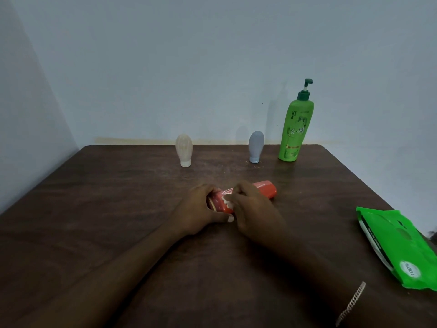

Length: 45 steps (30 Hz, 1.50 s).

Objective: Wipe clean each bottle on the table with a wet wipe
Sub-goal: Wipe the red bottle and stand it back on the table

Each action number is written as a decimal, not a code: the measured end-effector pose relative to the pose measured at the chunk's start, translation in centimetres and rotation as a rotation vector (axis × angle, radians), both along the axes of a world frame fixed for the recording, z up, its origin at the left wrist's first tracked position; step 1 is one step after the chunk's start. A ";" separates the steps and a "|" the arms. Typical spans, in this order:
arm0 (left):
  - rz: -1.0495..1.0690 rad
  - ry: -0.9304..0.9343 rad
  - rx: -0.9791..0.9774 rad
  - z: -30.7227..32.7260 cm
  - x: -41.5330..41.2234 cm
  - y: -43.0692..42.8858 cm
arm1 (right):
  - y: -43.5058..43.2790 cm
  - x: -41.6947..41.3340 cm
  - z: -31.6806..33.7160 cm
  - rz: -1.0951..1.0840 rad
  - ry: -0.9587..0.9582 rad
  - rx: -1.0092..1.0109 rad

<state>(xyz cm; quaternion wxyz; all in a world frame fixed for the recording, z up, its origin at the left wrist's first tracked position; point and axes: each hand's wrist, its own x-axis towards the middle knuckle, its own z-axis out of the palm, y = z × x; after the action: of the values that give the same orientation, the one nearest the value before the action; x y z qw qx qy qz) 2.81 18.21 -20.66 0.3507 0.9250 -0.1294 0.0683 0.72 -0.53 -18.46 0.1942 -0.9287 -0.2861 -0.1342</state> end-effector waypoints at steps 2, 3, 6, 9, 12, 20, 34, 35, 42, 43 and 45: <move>-0.007 -0.021 0.000 0.0 -0.2 0.0 | 0.9 -0.1 0.1 0.017 0.001 -0.018; -0.007 -0.030 0.007 -0.1 -0.3 0.0 | 1.1 0.0 0.3 0.008 0.003 -0.029; -0.012 -0.041 -0.001 -0.2 -0.2 0.1 | 0.9 -0.2 0.4 0.031 -0.044 -0.055; -0.028 -0.042 -0.011 -0.3 -0.2 0.3 | 0.2 -1.2 -0.2 0.132 -0.112 -0.086; -0.029 -0.050 0.002 -0.2 -0.2 0.3 | -0.4 -1.4 -0.4 0.146 -0.141 -0.118; -0.019 -0.046 0.022 -0.4 -0.2 0.2 | 1.0 1.1 1.8 0.070 -0.025 -0.154; -0.034 -0.110 -0.021 -0.6 -0.4 0.4 | -0.4 0.3 0.1 0.092 -0.096 -0.014; -0.035 -0.110 -0.020 -0.6 -0.4 0.4 | -0.9 0.1 0.0 0.103 -0.101 -0.010; -0.058 -0.125 -0.001 -0.4 -0.7 0.2 | -0.2 0.6 0.7 0.059 -0.114 0.056; -0.059 -0.130 -0.005 -0.4 -0.8 0.2 | 0.2 0.4 0.6 0.082 -0.098 0.044; -0.060 -0.142 -0.025 -0.4 -0.8 0.3 | 0.1 -0.2 0.2 0.121 -0.093 0.019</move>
<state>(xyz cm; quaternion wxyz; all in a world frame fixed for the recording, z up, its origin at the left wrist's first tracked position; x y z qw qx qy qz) 2.00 18.52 -21.04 0.3543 0.9090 -0.1808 0.1247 0.57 -0.41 -18.23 0.1975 -0.9005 -0.3493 -0.1677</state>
